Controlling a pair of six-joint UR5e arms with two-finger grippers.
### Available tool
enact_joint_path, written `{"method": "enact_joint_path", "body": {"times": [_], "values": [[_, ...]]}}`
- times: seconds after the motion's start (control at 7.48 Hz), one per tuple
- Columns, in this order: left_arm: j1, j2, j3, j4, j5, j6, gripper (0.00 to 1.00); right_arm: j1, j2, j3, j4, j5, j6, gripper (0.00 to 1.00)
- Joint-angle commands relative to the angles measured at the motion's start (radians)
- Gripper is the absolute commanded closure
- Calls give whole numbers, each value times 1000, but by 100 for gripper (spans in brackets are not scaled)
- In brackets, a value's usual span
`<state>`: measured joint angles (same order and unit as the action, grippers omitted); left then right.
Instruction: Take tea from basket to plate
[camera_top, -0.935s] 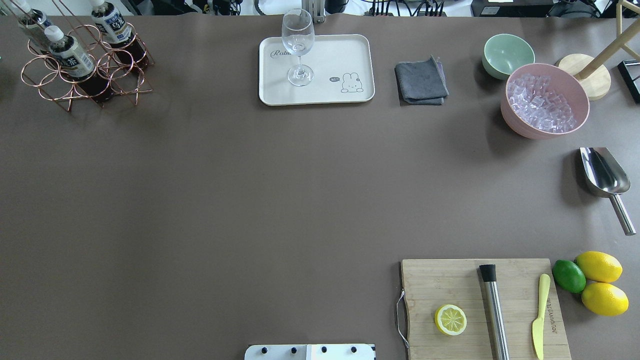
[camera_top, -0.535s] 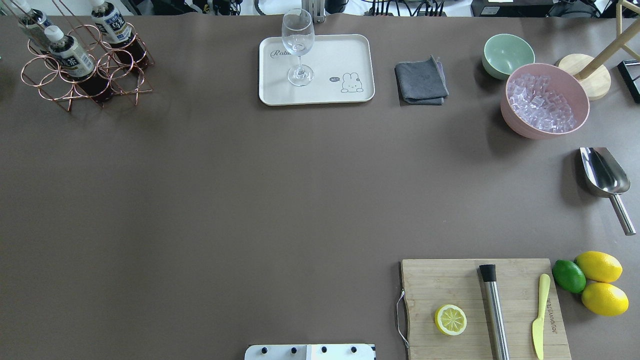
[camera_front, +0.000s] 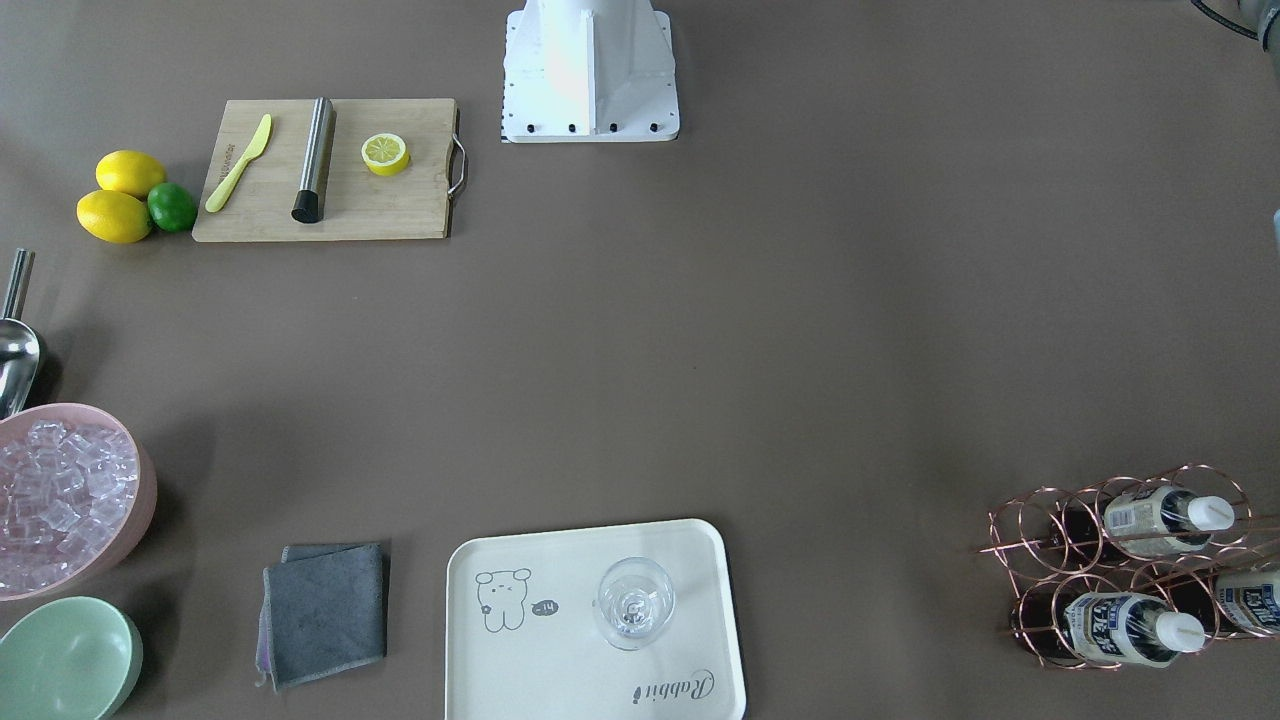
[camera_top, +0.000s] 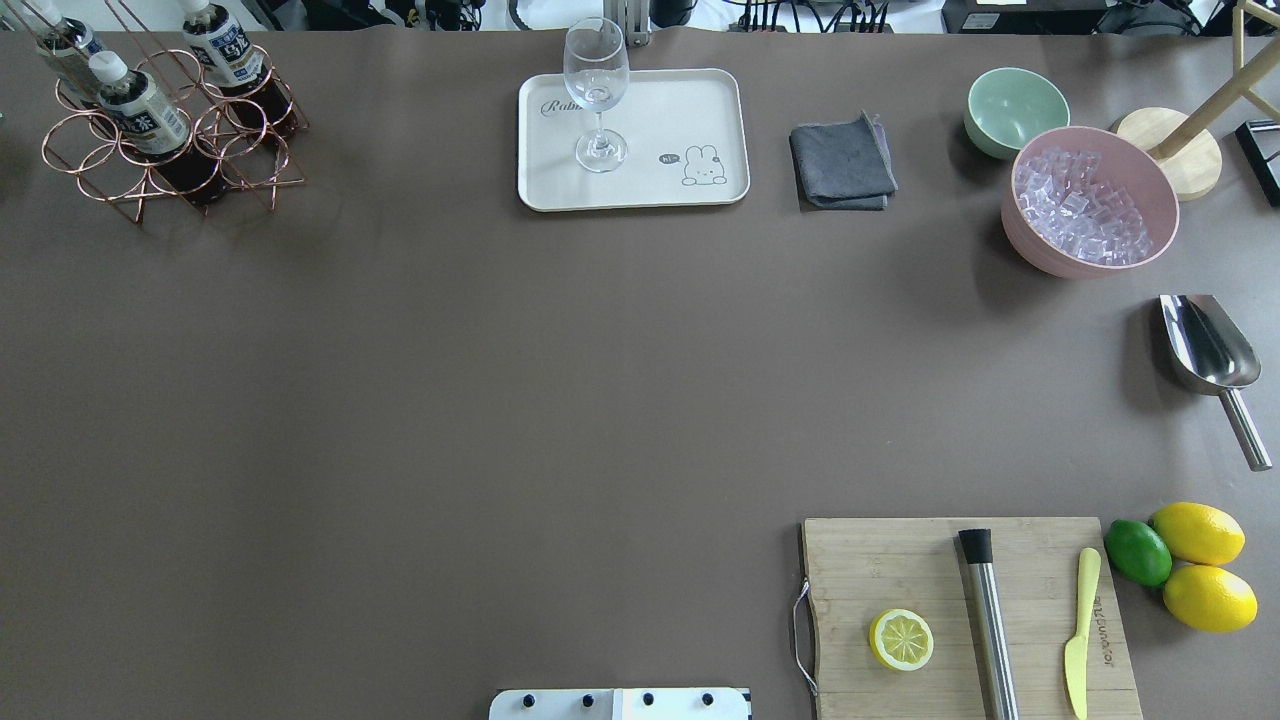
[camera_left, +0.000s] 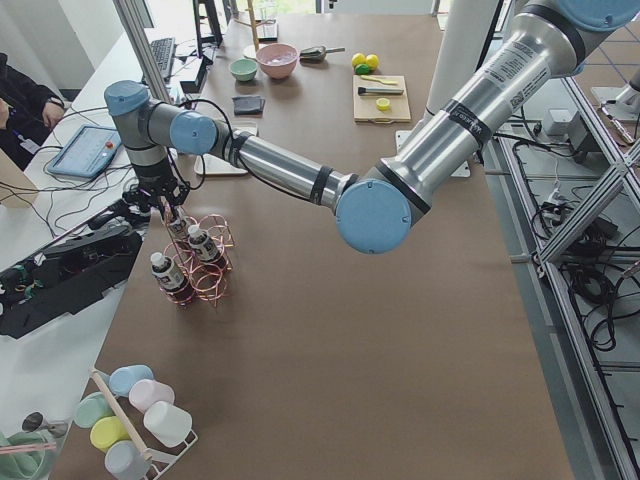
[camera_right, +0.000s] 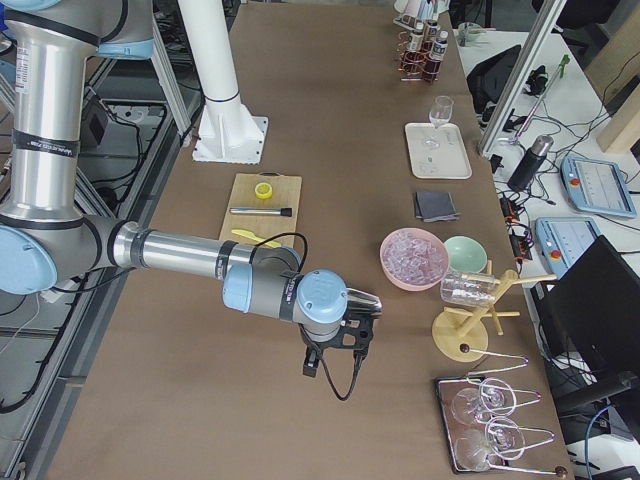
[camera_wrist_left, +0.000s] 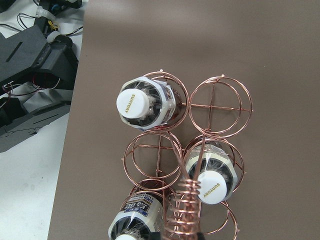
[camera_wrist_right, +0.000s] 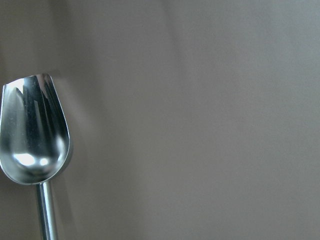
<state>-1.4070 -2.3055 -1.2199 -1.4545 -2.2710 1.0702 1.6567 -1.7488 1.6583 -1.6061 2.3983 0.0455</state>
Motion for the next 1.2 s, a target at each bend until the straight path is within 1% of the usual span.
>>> {"method": "enact_joint_path", "body": {"times": [0.0, 0.13, 0.27, 0.4, 0.53, 0.8, 1.07], "values": [[-21, 5, -35, 3, -2, 1, 100, 0, -1, -2, -1, -2, 1, 0], [-42, 6, -59, 37, -33, 23, 100, 0, -1, -2, -1, -4, -1, 0], [-59, 3, -93, 105, -50, 68, 100, 0, -1, -9, -1, -1, 1, 0], [-87, 6, -146, 158, -51, 92, 100, 0, -1, -11, -1, -2, 1, 0], [-117, 23, -236, 239, -53, 147, 100, 0, -1, -11, -1, 2, 1, 0], [-136, 118, -488, 316, -83, 159, 100, 0, 0, -8, 0, 7, 1, 0], [-147, 120, -696, 580, -85, 148, 100, 0, 0, -8, 0, 7, 1, 0]]}}
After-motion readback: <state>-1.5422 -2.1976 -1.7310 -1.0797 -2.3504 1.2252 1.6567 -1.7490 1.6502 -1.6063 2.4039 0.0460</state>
